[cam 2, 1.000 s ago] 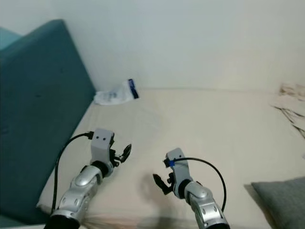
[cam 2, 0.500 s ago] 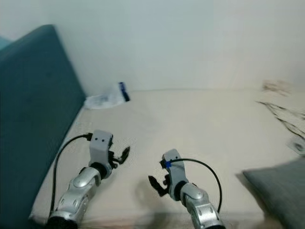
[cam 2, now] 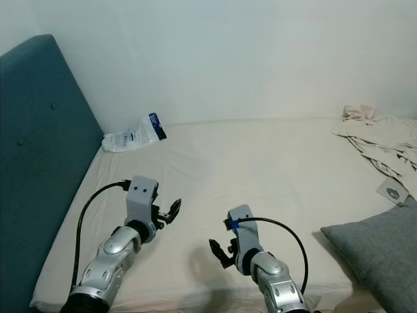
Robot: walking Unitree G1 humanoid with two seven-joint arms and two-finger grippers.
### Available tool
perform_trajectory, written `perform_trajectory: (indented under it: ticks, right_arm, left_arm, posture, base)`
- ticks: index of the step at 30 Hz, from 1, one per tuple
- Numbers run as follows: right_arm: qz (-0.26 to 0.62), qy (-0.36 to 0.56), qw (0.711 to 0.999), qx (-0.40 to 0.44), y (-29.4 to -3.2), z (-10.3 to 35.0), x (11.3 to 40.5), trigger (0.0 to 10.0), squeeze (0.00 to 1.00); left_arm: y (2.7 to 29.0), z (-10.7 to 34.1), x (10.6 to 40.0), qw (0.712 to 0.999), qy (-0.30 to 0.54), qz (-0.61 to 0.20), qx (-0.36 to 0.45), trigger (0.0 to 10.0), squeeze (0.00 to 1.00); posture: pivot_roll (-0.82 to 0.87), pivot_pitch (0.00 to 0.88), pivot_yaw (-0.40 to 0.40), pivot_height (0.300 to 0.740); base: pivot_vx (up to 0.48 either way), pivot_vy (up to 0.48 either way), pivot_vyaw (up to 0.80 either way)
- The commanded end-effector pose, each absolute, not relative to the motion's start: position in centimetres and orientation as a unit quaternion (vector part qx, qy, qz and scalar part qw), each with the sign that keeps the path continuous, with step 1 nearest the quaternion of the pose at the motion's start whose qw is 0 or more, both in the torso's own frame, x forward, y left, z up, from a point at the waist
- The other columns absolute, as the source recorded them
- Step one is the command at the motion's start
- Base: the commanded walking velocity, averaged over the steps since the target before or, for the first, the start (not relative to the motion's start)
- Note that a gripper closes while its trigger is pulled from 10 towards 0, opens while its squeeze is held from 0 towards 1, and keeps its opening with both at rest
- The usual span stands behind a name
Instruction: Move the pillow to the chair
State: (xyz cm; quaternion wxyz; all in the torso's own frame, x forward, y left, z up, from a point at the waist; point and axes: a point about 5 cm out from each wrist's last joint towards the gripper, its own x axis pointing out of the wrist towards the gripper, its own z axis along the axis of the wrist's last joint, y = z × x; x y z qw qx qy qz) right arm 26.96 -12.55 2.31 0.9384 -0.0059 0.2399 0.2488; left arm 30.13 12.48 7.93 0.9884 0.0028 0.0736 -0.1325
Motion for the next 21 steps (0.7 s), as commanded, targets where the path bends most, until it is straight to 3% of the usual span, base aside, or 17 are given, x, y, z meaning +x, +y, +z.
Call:
perform_trajectory:
  ticks: [1, 21]
  right_arm:
    - [0.249, 0.242, 0.938, -0.002, -12.41, 2.24, 26.85, 10.0, 0.0]
    - [0.244, 0.243, 0.939, -0.002, -12.59, 2.1, 26.81, 10.0, 0.0]
  left_arm:
    - [12.79, 7.58, 30.03, 0.988, 0.085, -0.126, 0.005, 10.0, 0.0]
    - [12.92, 7.4, 29.8, 0.988, 0.089, -0.126, 0.01, 10.0, 0.0]
  posture:
    - [0.02, 0.091, 0.057, 0.717]
    - [0.02, 0.087, 0.058, 0.717]
  base:
    - [0.0, -0.48, 0.0]
    - [0.0, -0.48, 0.0]
